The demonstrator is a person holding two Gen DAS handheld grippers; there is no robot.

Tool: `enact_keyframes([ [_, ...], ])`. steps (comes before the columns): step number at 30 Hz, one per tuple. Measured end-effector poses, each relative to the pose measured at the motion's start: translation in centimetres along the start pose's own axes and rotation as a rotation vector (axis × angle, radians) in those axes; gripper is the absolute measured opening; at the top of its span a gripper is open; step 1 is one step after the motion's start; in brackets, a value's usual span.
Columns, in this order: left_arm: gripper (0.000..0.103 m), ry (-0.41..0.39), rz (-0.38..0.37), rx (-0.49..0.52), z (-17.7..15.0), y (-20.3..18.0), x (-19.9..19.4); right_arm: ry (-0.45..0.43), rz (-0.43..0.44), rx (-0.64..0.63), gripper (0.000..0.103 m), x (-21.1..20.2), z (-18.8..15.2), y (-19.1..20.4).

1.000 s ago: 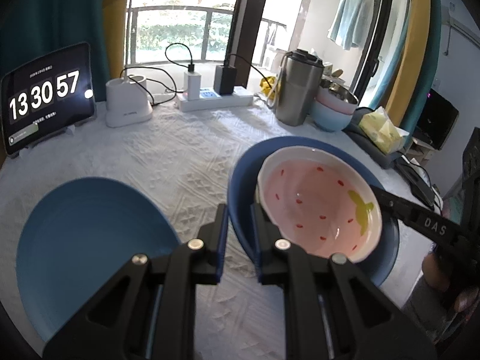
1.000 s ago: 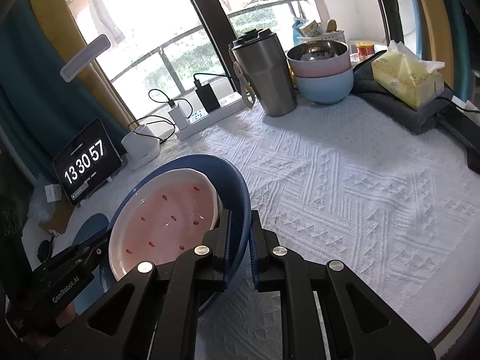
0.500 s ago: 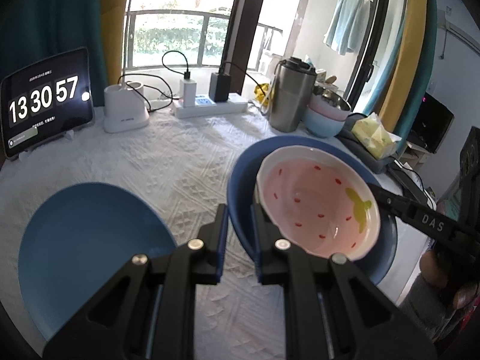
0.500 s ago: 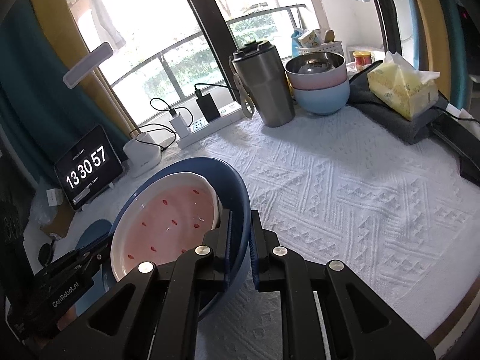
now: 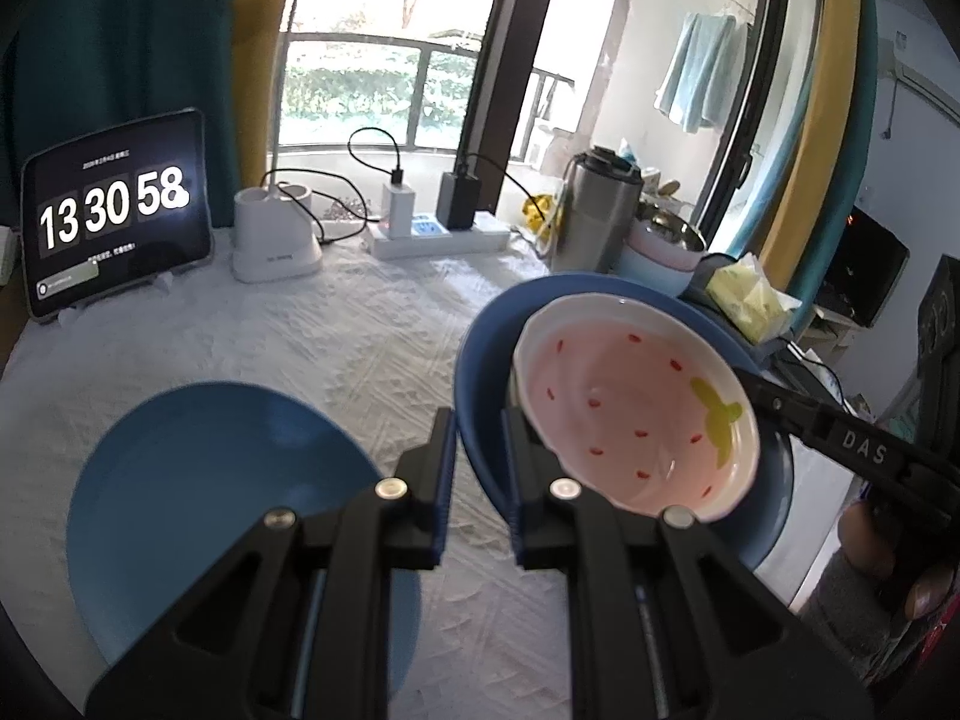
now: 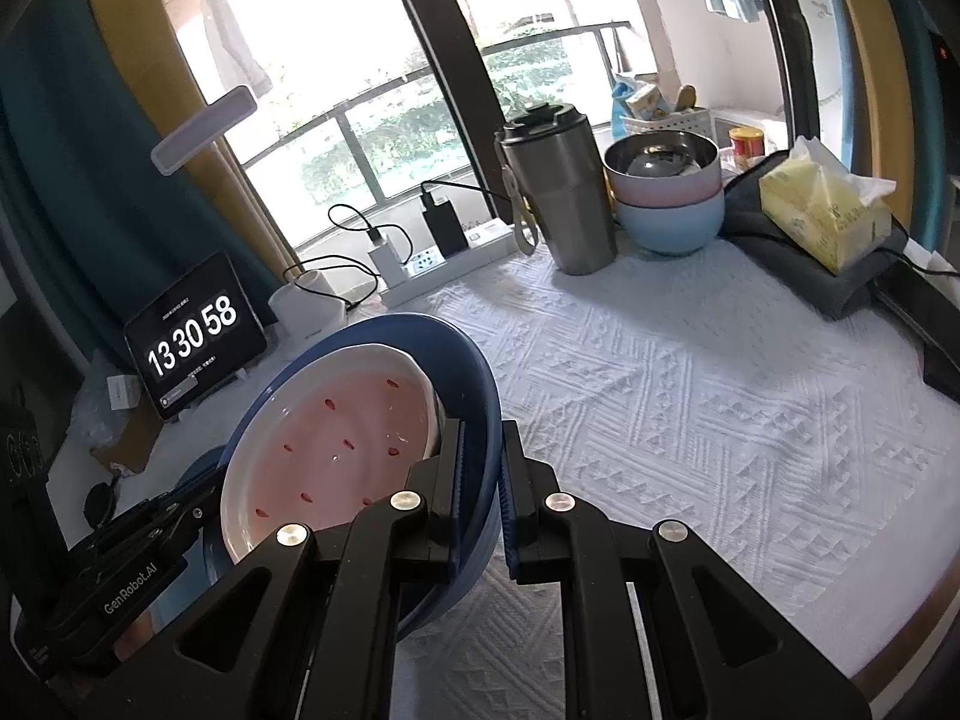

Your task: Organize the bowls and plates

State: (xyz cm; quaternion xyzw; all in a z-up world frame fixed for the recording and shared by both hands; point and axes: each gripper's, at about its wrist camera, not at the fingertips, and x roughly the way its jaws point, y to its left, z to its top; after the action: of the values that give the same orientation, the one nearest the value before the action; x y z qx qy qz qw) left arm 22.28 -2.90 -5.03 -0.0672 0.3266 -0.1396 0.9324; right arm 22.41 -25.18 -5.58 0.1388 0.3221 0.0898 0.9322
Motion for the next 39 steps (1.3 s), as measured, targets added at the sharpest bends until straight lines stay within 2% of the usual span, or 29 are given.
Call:
enact_keyframes([
  [24,0.014,-0.074,0.069,-0.075,0.5,5.8,-4.3,0.013,0.071,-0.104,0.013,0.9,0.9,7.0],
  [39,0.014,-0.097,0.125,-0.13,-0.2,9.7,-6.2,0.056,0.123,-0.153,0.014,2.8,0.3,11.5],
])
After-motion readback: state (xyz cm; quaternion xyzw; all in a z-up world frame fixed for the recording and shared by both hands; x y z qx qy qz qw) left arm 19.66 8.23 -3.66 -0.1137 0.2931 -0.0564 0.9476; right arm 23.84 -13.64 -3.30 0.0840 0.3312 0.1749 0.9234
